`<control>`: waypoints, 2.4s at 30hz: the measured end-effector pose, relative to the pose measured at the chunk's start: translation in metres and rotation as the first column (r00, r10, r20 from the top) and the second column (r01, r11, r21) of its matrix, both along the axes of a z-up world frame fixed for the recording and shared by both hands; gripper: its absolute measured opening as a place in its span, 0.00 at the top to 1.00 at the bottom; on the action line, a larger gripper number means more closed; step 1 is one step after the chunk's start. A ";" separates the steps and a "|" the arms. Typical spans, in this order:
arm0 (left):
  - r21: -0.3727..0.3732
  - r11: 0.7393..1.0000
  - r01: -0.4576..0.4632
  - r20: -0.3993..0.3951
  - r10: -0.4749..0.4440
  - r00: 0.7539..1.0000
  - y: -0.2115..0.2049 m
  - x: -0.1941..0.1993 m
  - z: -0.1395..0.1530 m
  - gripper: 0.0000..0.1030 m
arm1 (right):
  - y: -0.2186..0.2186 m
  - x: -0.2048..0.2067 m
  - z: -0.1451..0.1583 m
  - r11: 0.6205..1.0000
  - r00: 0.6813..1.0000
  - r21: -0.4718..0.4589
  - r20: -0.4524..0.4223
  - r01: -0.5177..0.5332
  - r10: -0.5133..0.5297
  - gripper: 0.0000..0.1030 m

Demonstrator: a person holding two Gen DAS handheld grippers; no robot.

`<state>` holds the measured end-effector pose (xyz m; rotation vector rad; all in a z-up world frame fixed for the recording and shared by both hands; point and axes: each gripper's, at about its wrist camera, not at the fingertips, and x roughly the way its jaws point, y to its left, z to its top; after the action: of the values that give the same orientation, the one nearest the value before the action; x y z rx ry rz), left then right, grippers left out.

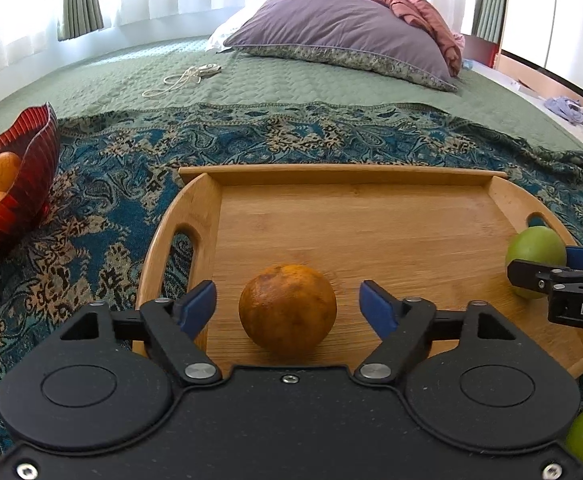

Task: Organize fruits
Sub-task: 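Carry the grapefruit and green apple onto the wooden tray and open both grippers, then withdraw both grippers from the tray back toward the remaining fruits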

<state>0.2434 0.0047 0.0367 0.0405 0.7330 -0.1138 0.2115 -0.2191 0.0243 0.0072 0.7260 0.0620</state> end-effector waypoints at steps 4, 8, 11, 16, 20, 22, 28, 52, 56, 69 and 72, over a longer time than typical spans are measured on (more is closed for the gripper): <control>0.008 1.000 0.007 0.013 -0.007 1.000 -0.003 -0.006 0.004 0.14 | -0.003 -0.005 0.004 1.000 1.000 0.019 0.013 -0.001 0.001 0.20; -0.009 1.000 0.017 0.014 -0.017 1.000 -0.004 -0.013 0.008 0.09 | -0.004 -0.012 0.009 1.000 0.999 0.027 0.035 -0.014 0.013 0.16; -0.010 1.000 0.028 0.025 -0.028 0.999 -0.005 -0.019 0.012 0.06 | -0.005 -0.017 0.012 1.000 0.999 0.019 0.049 -0.022 0.021 0.14; 0.007 0.999 0.046 0.043 -0.046 0.998 -0.006 -0.031 0.016 0.05 | -0.007 -0.029 0.018 0.999 0.996 0.017 0.078 -0.035 0.033 0.12; 0.012 0.998 0.054 0.052 -0.054 0.997 -0.006 -0.040 0.017 0.03 | -0.010 -0.039 0.021 0.999 0.994 0.025 0.101 -0.043 0.040 0.08; 0.012 0.998 0.058 0.060 -0.059 0.996 -0.006 -0.046 0.018 0.03 | -0.012 -0.044 0.022 0.999 0.993 0.029 0.113 -0.044 0.041 0.04; -0.002 0.998 0.063 0.078 -0.063 0.995 -0.002 -0.063 0.021 0.01 | -0.015 -0.060 0.027 0.998 0.986 0.006 0.159 -0.055 0.053 0.00; -0.027 0.995 0.094 0.156 -0.089 0.984 -0.001 -0.149 0.017 0.00 | -0.011 -0.134 0.019 0.994 0.957 -0.049 0.268 -0.100 0.110 0.00; -0.033 0.995 0.089 0.151 -0.083 0.985 0.000 -0.158 0.011 0.00 | -0.009 -0.145 0.012 0.994 0.957 -0.052 0.270 -0.099 0.109 0.00; -0.036 0.997 0.073 0.151 -0.066 0.986 0.000 -0.180 -0.008 0.00 | -0.011 -0.180 -0.006 0.996 0.949 -0.036 0.302 -0.081 0.088 0.00; -0.031 0.997 0.073 0.149 -0.067 0.987 -0.002 -0.183 -0.012 0.00 | -0.009 -0.185 -0.012 0.996 0.951 -0.035 0.296 -0.079 0.086 0.00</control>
<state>0.0607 0.0026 0.0251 0.0399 0.5810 -0.1891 0.0264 -0.2281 0.0125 -0.0533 0.4246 0.1320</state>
